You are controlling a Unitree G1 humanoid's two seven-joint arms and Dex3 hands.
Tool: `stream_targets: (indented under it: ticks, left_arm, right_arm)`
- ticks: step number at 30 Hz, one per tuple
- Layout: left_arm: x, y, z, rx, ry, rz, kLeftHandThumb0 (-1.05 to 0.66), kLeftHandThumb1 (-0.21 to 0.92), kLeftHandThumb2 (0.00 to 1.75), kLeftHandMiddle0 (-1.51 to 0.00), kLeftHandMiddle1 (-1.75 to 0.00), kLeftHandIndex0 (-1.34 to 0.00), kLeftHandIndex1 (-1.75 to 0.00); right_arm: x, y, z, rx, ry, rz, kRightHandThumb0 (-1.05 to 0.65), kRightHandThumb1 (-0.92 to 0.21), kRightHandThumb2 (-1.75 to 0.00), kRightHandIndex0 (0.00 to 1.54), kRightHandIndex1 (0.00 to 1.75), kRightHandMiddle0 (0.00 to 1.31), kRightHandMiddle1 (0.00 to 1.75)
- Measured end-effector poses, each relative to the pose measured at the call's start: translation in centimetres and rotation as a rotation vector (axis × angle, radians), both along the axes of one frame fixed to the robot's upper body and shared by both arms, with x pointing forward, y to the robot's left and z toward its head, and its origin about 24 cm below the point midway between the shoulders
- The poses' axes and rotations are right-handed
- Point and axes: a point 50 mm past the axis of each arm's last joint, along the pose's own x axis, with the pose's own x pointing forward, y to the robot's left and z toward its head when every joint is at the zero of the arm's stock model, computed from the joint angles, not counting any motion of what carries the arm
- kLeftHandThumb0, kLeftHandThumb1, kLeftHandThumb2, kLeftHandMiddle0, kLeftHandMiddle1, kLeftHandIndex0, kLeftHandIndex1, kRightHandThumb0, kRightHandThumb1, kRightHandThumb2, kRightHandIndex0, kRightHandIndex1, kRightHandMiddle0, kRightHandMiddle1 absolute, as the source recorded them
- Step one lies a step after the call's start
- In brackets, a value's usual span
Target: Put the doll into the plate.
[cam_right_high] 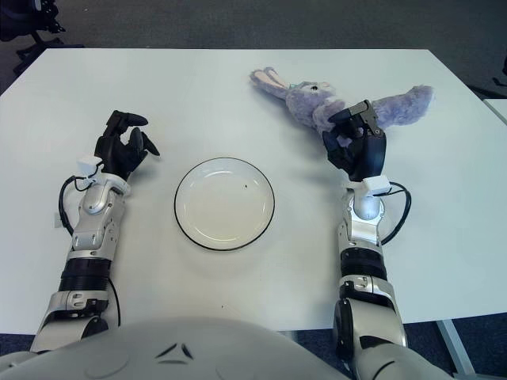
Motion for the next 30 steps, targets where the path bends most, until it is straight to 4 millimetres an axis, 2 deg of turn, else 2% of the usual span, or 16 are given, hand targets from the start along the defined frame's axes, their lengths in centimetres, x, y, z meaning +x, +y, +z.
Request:
stream_targets:
  ticks: [20, 30]
  left_arm:
    - [0.0, -0.3, -0.1, 0.0, 0.005, 0.004, -0.36, 0.84, 0.61, -0.83, -1.75, -0.25, -1.75]
    - [0.0, -0.9, -0.1, -0.008, 0.006, -0.006, -0.36, 0.84, 0.61, -0.82, -1.75, -0.25, -1.75]
  right_arm:
    - [-1.1, -0.1, -0.4, -0.016, 0.038, 0.01, -0.35, -0.92, -0.32, 0.76, 1.75, 0.4, 1.54]
    - [-2.4, -0.4, 0.0, 0.006, 0.004, 0.059, -0.35, -0.92, -0.33, 0.76, 1.75, 0.4, 1.55]
